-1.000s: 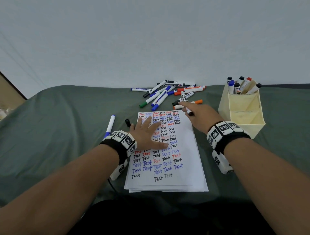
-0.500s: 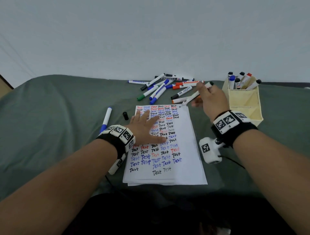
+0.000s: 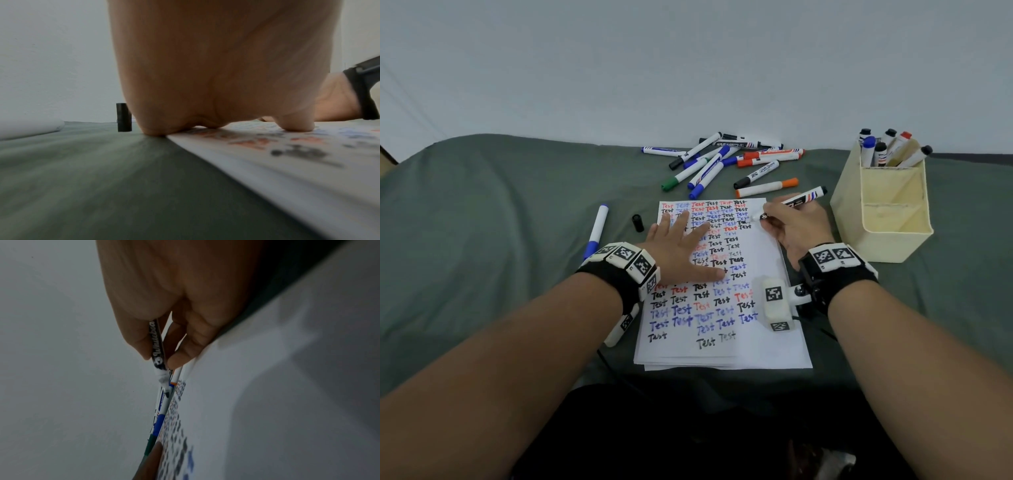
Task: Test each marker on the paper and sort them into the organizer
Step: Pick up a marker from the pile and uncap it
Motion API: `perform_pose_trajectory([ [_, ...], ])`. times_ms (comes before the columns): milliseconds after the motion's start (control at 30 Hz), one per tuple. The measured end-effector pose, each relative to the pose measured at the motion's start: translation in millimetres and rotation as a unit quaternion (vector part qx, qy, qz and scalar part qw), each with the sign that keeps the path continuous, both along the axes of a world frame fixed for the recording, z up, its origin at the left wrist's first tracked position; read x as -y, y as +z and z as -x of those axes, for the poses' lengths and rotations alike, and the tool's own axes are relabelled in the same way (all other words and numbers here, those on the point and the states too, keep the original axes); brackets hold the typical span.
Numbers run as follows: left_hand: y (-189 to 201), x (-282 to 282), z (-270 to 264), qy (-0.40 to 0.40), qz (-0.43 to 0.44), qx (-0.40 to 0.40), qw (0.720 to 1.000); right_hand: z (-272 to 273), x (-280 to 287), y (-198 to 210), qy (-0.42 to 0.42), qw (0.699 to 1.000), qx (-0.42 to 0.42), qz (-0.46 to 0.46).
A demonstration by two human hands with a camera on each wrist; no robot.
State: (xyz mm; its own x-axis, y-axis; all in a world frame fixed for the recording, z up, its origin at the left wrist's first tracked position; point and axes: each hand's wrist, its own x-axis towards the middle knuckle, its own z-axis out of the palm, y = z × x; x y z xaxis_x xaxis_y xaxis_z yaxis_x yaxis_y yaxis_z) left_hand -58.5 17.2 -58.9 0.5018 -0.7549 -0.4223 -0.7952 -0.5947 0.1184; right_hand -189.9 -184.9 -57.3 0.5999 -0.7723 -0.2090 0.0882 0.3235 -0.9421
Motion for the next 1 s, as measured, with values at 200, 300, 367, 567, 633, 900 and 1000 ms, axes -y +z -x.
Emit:
perform_pose_trajectory([
  [200, -0.2, -0.9, 1.3, -0.001, -0.008, -0.002, 1.0, -2.0, 3.8, -11.4, 0.02, 0.996, -0.041, 0.074],
  [300, 0.8, -0.7, 1.6, -0.001, -0.01, 0.001, 1.0, -2.1, 4.6, -13.9, 0.023, 0.995, -0.045, 0.087],
  [367, 1.6, -0.9, 2.2, -0.003, -0.011, 0.002, 1.0, -2.0, 4.7, -14.9, 0.023, 0.994, -0.045, 0.094],
  [567, 2.9, -1.0, 3.8, -0.001, -0.01, -0.002, 1.0, -1.1, 4.3, -17.5, 0.029, 0.986, -0.07, 0.147],
  [633, 3.1, -1.1, 3.7, -0.001, -0.009, -0.003, 1.0, -0.7, 4.7, -17.7, 0.034, 0.984, -0.075, 0.159],
  [900, 3.5, -1.0, 4.1, 0.003, -0.01, -0.006, 1.0, 0.1, 4.2, -18.7, 0.026, 0.986, -0.062, 0.153],
  [1000, 3.5, -0.9, 3.6, 0.005, -0.011, -0.005, 1.0, 0.4, 4.6, -19.5, 0.042, 0.98, -0.076, 0.18],
])
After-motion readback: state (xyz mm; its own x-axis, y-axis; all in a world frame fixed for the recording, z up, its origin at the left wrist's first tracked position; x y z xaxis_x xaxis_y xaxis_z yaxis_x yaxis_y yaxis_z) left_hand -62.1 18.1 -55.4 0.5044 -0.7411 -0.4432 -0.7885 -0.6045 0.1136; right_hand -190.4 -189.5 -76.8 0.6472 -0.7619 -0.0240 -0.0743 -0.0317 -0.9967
